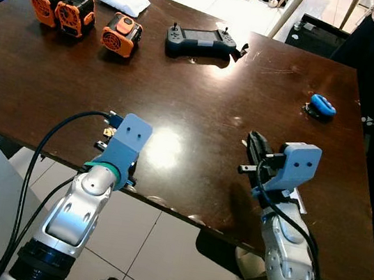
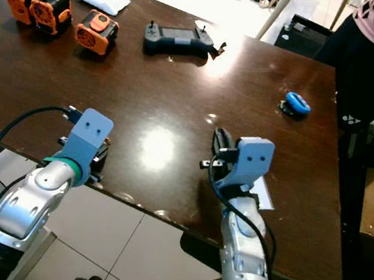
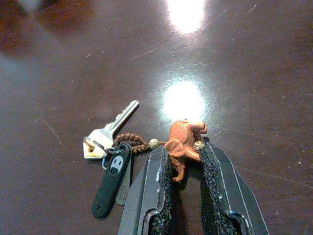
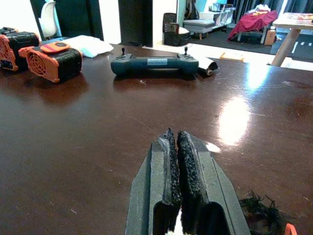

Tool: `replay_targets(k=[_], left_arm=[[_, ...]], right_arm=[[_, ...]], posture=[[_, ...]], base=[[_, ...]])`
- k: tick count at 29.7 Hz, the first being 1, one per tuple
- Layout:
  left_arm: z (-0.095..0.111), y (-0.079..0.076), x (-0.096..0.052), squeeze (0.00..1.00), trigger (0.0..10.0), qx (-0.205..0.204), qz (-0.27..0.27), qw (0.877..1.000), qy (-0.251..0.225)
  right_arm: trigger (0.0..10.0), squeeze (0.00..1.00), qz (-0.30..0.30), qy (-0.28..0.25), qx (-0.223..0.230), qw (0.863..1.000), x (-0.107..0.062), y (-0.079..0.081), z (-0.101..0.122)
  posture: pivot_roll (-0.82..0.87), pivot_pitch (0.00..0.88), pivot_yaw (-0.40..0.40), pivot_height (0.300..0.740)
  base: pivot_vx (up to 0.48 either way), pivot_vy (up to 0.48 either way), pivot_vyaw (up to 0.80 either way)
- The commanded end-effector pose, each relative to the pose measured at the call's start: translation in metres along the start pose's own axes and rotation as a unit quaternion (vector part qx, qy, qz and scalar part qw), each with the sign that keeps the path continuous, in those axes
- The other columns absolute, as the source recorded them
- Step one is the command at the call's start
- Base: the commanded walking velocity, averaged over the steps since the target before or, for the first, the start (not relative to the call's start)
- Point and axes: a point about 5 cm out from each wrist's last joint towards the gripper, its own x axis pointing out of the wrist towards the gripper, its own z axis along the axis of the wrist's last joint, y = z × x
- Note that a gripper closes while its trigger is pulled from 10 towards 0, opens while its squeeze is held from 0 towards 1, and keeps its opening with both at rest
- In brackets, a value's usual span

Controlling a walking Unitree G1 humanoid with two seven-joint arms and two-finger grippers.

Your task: Hang keys on a hook

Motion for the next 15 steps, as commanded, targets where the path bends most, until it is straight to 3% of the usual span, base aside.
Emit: replay_targets(k=[1, 2, 3, 4, 6, 7, 10, 11, 12, 13, 14, 15], left_arm=[[-0.027, -0.002, 0.0, 0.0, 3.7, 0.001, -0.004, 0.998, 0.06], [-0.024, -0.003, -0.002, 0.0, 10.0, -0.007, -0.018, 0.999, 0.046], [-0.024, -0.003, -0.002, 0.0, 10.0, -0.007, -0.018, 0.999, 0.046], [-0.016, -0.004, -0.004, 0.0, 10.0, -0.021, -0.037, 0.999, 0.017], [-0.016, -0.004, -0.004, 0.0, 10.0, -0.021, -0.037, 0.999, 0.017], [-0.003, -0.004, -0.008, 0.0, 10.0, -0.043, -0.055, 0.997, -0.028], [-0.003, -0.004, -0.008, 0.0, 10.0, -0.043, -0.055, 0.997, -0.028], [0.031, 0.003, -0.017, 0.0, 10.0, -0.081, -0.062, 0.987, -0.121], [0.031, 0.003, -0.017, 0.0, 10.0, -0.081, -0.062, 0.987, -0.121], [0.066, 0.014, -0.027, 0.0, 10.0, -0.099, -0.047, 0.971, -0.214], [0.066, 0.014, -0.027, 0.0, 10.0, -0.099, -0.047, 0.971, -0.214], [0.094, 0.024, -0.039, 0.0, 10.0, -0.089, -0.02, 0.953, -0.29]], right_arm=[[10.0, 0.0, -0.005, 0.012, -0.001, 1.0, -0.004, -0.003, -0.006], [10.0, 0.0, -0.005, 0.012, -0.002, 1.0, -0.004, -0.003, -0.006], [10.0, 0.0, -0.005, 0.012, -0.002, 1.0, -0.004, -0.003, -0.006], [10.0, 0.0, -0.005, 0.012, -0.003, 1.0, -0.004, -0.004, -0.006], [10.0, 0.0, -0.005, 0.012, -0.003, 1.0, -0.004, -0.004, -0.006], [10.0, 0.0, -0.005, 0.012, -0.003, 1.0, -0.004, -0.004, -0.006], [10.0, 0.0, -0.005, 0.012, -0.003, 1.0, -0.004, -0.004, -0.006], [10.0, 0.0, -0.005, 0.011, -0.004, 1.0, -0.003, -0.005, -0.005], [10.0, 0.0, -0.005, 0.011, -0.004, 1.0, -0.003, -0.005, -0.005], [10.0, 0.0, -0.004, 0.008, -0.004, 1.0, -0.002, -0.004, -0.004], [10.0, 0.0, -0.004, 0.008, -0.004, 1.0, -0.002, -0.004, -0.004], [10.0, 0.0, -0.003, 0.005, -0.004, 1.0, -0.001, -0.004, -0.003]], posture=[[-0.01, 0.182, -0.009, 0.74], [-0.01, 0.18, -0.009, 0.74], [-0.01, 0.18, -0.009, 0.74], [-0.01, 0.177, -0.01, 0.74], [-0.01, 0.177, -0.01, 0.74], [-0.01, 0.174, -0.009, 0.74], [-0.01, 0.174, -0.009, 0.74], [-0.01, 0.168, -0.01, 0.74], [-0.01, 0.168, -0.01, 0.74], [-0.01, 0.163, -0.012, 0.74], [-0.01, 0.163, -0.012, 0.74], [-0.01, 0.159, -0.012, 0.74]], base=[[0.0, 0.0, 0.0], [0.0, 0.0, 0.0], [0.0, 0.0, 0.0], [0.0, 0.0, 0.0], [0.0, 0.0, 0.0], [0.0, 0.0, 0.0], [0.0, 0.0, 0.0], [0.0, 0.0, 0.0], [0.0, 0.0, 0.0], [0.0, 0.0, 0.0], [0.0, 0.0, 0.0], [0.0, 0.0, 0.0]])
